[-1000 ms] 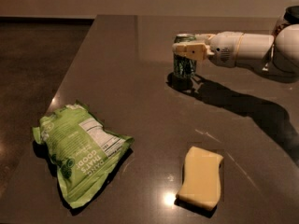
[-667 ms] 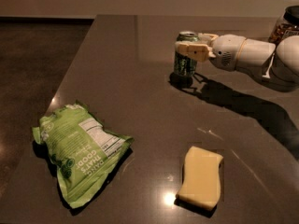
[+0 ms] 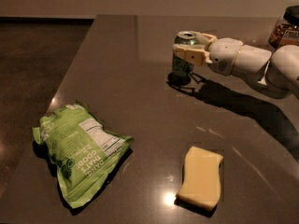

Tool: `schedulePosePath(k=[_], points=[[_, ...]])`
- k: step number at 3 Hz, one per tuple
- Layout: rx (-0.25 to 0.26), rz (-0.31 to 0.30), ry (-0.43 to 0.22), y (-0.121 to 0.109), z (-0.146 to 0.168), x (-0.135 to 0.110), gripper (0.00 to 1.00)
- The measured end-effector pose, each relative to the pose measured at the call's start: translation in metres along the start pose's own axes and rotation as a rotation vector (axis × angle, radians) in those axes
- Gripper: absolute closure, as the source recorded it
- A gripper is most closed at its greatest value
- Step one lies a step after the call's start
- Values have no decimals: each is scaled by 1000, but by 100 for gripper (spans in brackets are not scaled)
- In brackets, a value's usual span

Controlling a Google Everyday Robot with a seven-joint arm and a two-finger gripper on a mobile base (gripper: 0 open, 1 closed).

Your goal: Place green can upright

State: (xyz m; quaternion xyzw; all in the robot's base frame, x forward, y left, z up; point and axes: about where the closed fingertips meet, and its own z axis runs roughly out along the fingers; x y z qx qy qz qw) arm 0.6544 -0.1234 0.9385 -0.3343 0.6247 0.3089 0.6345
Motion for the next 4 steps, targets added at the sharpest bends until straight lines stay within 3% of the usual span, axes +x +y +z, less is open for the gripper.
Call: schedulePosePath(k=[1,3,4], points=[[2,-37,-11,1,-1,4,51],[-5,-30,-14,0,0,13,5],[-8,-30,-14,1,1,13,0]])
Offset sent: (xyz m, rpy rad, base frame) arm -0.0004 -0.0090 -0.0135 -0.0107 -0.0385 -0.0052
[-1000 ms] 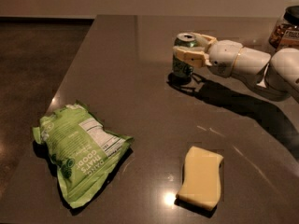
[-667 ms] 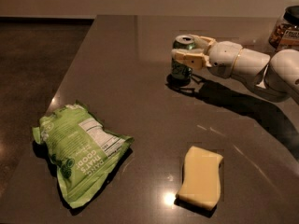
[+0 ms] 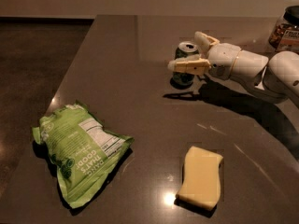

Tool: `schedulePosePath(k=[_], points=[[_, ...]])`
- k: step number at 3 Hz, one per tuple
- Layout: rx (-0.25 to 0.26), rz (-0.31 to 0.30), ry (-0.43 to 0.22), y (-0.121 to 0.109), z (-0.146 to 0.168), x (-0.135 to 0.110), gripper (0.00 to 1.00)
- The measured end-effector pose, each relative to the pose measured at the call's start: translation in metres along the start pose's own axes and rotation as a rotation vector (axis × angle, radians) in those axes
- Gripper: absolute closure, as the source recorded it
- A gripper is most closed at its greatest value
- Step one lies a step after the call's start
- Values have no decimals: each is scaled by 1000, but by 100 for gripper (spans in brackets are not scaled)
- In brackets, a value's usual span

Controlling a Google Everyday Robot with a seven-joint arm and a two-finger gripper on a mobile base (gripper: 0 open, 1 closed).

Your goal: Place green can upright

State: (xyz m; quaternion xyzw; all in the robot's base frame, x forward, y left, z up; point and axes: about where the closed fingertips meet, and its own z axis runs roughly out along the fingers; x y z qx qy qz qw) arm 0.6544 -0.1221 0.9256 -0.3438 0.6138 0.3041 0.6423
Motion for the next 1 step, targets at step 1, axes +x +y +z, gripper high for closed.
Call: schedulePosePath(k=[1], points=[[0,0,0,0,0,0,0]])
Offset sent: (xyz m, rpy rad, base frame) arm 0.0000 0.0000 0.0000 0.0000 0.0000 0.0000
